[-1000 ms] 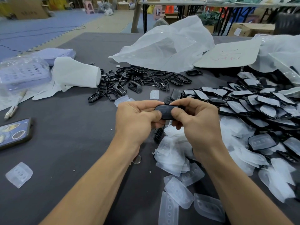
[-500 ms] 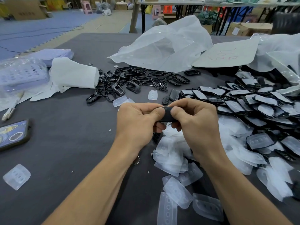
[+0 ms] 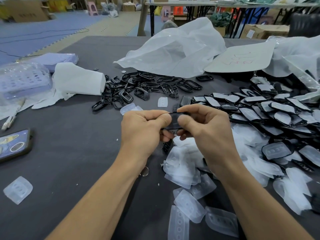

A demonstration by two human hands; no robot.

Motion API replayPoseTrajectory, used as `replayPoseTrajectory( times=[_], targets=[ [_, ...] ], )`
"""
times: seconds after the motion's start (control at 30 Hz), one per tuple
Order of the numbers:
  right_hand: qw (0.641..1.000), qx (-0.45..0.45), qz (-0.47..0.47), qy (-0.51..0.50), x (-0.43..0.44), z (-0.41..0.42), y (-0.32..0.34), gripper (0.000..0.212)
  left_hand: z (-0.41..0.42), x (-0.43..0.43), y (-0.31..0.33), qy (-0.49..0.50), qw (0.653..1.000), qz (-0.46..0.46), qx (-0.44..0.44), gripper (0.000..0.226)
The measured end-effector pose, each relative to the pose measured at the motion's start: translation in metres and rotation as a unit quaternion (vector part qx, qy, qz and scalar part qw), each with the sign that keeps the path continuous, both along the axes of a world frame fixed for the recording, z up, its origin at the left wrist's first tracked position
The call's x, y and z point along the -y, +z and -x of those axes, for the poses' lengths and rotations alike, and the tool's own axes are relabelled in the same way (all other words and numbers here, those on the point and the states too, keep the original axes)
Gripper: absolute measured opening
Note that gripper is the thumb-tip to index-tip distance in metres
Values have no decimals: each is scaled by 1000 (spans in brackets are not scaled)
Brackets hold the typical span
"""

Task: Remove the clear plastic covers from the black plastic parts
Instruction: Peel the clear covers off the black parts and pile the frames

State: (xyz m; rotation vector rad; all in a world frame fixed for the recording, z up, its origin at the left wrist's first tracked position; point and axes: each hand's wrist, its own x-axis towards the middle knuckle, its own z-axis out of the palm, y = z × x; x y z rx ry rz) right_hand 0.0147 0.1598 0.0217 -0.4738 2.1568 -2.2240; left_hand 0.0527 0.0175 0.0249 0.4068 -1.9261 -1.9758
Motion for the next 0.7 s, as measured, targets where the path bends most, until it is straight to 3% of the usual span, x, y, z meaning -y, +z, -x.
replayPoseTrajectory(
  times=[0.2, 0.37, 0.53, 0.7],
  targets=[
    [1000, 7, -8, -29, -1, 4, -3, 31, -2, 4, 2, -68, 997, -34, 30, 14],
    [999, 21, 11, -41, -5, 7, -3, 29, -1, 16, 4, -107, 991, -38, 71, 33],
    [999, 20, 18, -32, -5, 7, -2, 28, -1, 15, 2, -126, 989, -4, 81, 20],
    [999, 35, 38, -18, -4, 6, -1, 29, 0, 11, 0, -95, 994, -8, 62, 26]
  ],
)
